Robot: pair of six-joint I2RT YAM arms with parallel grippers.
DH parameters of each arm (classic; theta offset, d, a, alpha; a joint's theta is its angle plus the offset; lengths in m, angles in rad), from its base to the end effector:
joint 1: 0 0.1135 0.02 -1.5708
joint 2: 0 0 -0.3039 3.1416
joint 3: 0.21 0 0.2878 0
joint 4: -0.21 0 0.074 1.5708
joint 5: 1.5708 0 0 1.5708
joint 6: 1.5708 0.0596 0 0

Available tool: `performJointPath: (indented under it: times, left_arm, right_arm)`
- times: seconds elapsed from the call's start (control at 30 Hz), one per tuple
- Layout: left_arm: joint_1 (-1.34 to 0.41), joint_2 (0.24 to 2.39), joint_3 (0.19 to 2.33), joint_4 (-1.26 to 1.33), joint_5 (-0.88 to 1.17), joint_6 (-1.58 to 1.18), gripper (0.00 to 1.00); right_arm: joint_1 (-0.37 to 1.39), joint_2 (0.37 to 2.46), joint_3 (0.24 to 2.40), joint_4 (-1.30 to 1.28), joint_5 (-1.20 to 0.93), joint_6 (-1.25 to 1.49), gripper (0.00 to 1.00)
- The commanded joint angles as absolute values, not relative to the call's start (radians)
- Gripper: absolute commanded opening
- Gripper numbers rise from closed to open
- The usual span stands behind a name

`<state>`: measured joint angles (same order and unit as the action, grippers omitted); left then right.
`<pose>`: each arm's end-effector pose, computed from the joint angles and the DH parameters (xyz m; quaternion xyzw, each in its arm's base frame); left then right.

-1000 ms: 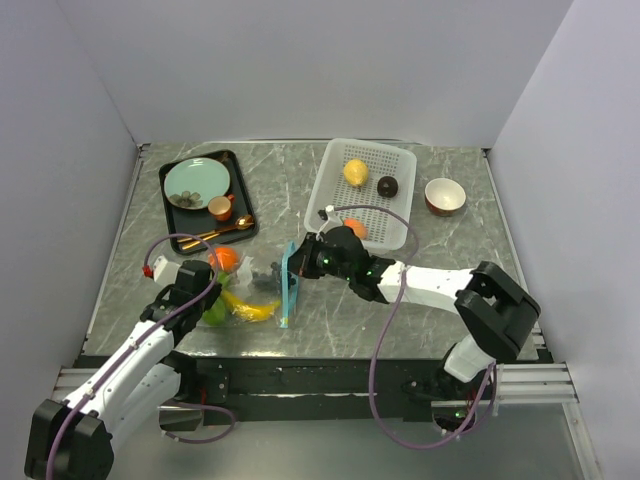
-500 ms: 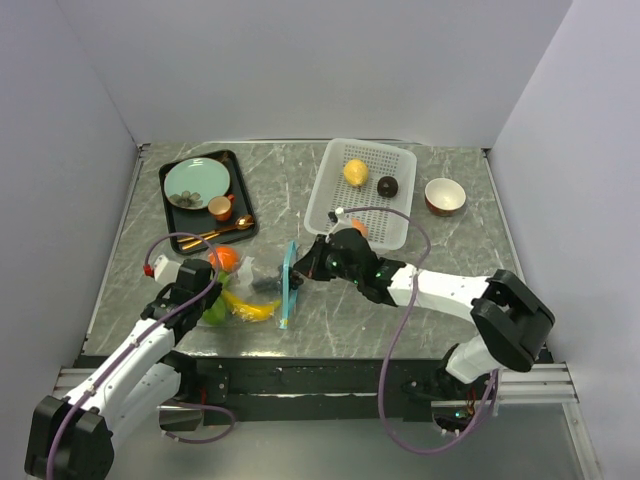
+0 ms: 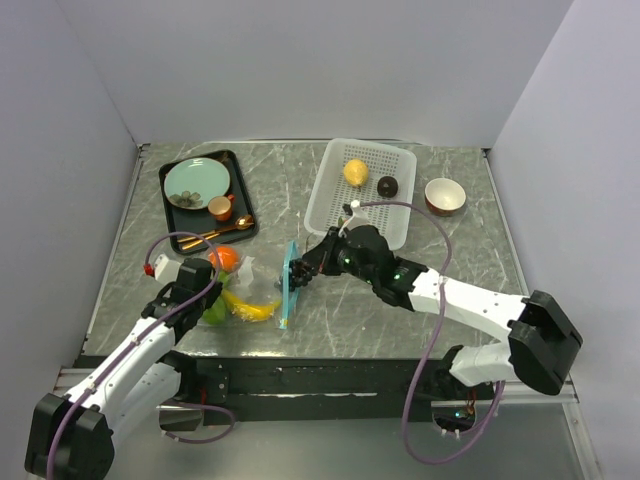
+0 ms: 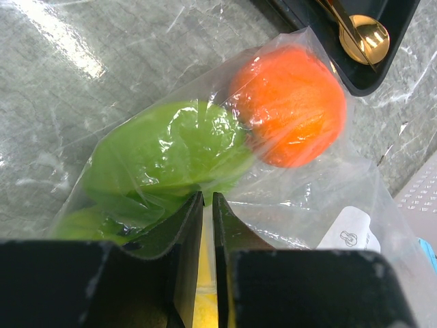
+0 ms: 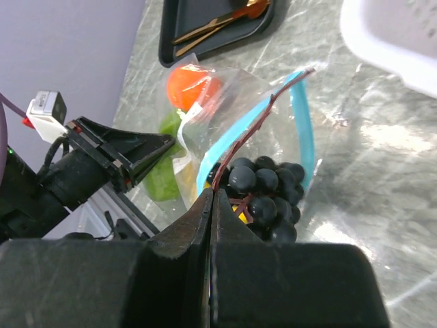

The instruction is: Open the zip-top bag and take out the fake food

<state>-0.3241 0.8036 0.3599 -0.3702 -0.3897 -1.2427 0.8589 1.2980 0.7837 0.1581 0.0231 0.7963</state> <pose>0.1757 -0.0351 0.1717 -0.4683 0.7855 -0.1283 0.3838 0.2218 0.2549 0.2733 -0.0191 0.8209 0.4137 0.3931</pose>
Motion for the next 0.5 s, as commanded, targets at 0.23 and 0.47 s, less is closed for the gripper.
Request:
performJointPath:
  times: [0.23,0.47]
  left_arm:
    - [-0.319,0.802,0.368,-0.396,-0.390,-1.227,0.18]
    - [-0.319,0.805,0.373,-0.390,-0.380,-1.221,0.18]
  right_arm:
    - [0.756,1.138,0.879,0.020,0.061,0.718,0.00]
    - [0.599,1.138,1.024,-0.090,0.009,0.652,0.00]
